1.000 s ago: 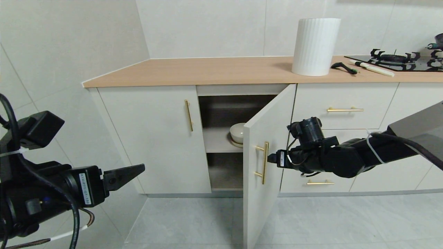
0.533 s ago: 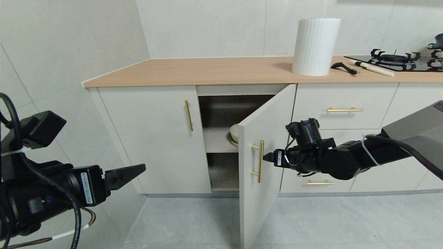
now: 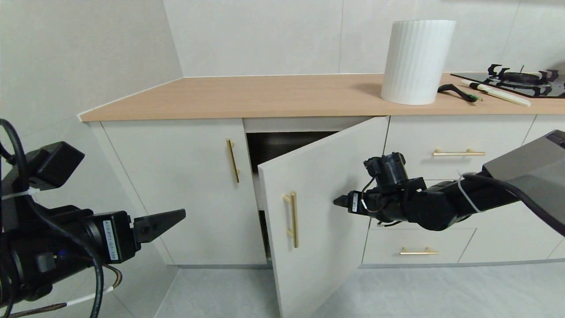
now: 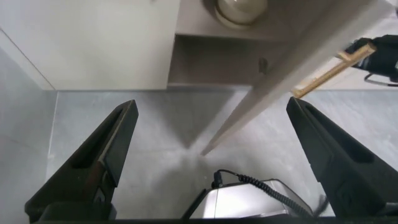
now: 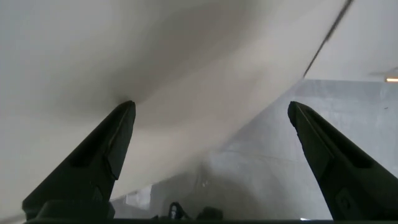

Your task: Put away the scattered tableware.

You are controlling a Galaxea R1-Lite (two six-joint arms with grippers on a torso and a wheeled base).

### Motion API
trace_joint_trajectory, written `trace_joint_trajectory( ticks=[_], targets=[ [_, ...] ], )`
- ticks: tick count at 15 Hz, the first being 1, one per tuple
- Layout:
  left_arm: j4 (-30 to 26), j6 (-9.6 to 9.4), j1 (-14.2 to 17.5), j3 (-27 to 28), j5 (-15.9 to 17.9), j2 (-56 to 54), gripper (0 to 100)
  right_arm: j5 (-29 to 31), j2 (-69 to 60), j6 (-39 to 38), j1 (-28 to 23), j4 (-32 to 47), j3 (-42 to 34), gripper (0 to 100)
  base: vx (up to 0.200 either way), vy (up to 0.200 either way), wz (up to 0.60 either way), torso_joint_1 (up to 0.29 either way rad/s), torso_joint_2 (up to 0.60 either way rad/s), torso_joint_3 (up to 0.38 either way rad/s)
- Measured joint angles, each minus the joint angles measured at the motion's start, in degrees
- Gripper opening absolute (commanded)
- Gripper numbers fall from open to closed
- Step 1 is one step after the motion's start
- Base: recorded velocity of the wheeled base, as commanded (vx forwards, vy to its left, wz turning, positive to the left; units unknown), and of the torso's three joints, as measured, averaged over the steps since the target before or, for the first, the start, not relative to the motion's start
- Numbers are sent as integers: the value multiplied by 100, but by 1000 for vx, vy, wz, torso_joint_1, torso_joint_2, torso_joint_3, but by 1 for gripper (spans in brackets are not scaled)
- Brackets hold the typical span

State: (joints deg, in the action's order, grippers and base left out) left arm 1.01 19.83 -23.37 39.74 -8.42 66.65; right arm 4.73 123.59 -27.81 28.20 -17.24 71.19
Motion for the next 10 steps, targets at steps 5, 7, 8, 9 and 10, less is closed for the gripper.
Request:
trace_joint_trajectory(
  ticks=[5, 7, 8, 9, 10],
  targets=[
    [0, 6, 0, 6, 0, 0, 100, 11, 340, -912, 123, -583, 367, 100, 0, 0, 0, 0, 0, 0],
    [0, 9, 0, 9, 0, 0, 100, 82, 599, -1424, 127, -797, 758, 100, 0, 0, 0, 0, 0, 0],
    [0, 11, 0, 9, 0, 0, 100, 165, 750, -1571, 129, -805, 942, 100, 0, 0, 0, 0, 0, 0],
    [0, 15, 0, 9, 0, 0, 100, 268, 898, -1669, 132, -800, 1111, 100, 0, 0, 0, 0, 0, 0],
    [2, 15, -5, 9, 9, 2, 100, 385, 1026, -1738, 134, -800, 1265, 100, 0, 0, 0, 0, 0, 0]
  ],
)
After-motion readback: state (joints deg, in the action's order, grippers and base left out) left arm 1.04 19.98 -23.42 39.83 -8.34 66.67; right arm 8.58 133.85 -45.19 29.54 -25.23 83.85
